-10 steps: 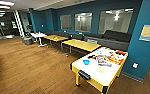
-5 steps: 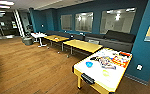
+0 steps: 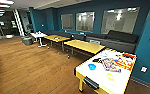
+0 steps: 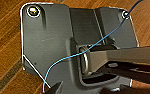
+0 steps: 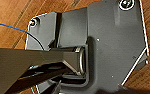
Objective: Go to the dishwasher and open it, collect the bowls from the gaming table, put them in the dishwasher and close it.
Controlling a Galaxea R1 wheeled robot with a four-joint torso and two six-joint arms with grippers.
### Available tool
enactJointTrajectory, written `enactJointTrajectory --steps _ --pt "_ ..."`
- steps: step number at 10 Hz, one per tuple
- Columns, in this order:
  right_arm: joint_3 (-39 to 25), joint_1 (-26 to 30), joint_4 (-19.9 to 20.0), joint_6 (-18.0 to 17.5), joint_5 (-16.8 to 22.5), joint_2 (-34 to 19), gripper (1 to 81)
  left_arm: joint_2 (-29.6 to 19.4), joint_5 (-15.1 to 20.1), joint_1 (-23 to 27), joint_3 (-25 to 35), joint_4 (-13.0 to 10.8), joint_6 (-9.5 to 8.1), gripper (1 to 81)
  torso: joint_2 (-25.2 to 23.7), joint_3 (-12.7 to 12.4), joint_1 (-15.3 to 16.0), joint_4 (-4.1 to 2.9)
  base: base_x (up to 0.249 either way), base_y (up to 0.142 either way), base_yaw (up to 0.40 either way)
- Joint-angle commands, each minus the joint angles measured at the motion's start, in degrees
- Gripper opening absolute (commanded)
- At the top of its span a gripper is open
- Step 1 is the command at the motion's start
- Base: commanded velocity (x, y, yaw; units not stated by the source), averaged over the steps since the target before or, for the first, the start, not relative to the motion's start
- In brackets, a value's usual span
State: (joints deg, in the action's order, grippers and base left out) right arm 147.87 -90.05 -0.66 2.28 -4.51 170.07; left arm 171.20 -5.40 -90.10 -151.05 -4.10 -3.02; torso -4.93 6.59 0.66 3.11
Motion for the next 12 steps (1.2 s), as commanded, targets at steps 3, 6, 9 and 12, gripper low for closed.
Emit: enactJointTrajectory --steps 3,6,9,12 --pt "-0.3 2.3 -0.7 0.2 3.1 -0.2 81.1 -0.2 3.1 1.9 0.2 -0.5 0.30 81.1 0.0 0.0 0.0 0.00 0.168 0.000 0.000" --pt "-0.3 2.2 -0.8 0.3 3.1 -0.2 81.1 -0.2 3.1 1.9 0.2 -0.5 0.30 81.1 0.0 0.0 0.0 0.00 0.168 0.000 0.000" --pt "-0.3 2.2 -0.8 0.3 3.1 -0.2 81.1 -0.2 3.1 1.9 0.2 -0.5 0.30 81.1 0.0 0.0 0.0 0.00 0.168 0.000 0.000" --pt "-0.3 2.1 -0.8 0.2 3.1 -0.2 81.1 -0.2 3.1 1.9 0.2 -0.4 0.30 81.1 0.0 0.0 0.0 0.00 0.166 0.000 0.000"
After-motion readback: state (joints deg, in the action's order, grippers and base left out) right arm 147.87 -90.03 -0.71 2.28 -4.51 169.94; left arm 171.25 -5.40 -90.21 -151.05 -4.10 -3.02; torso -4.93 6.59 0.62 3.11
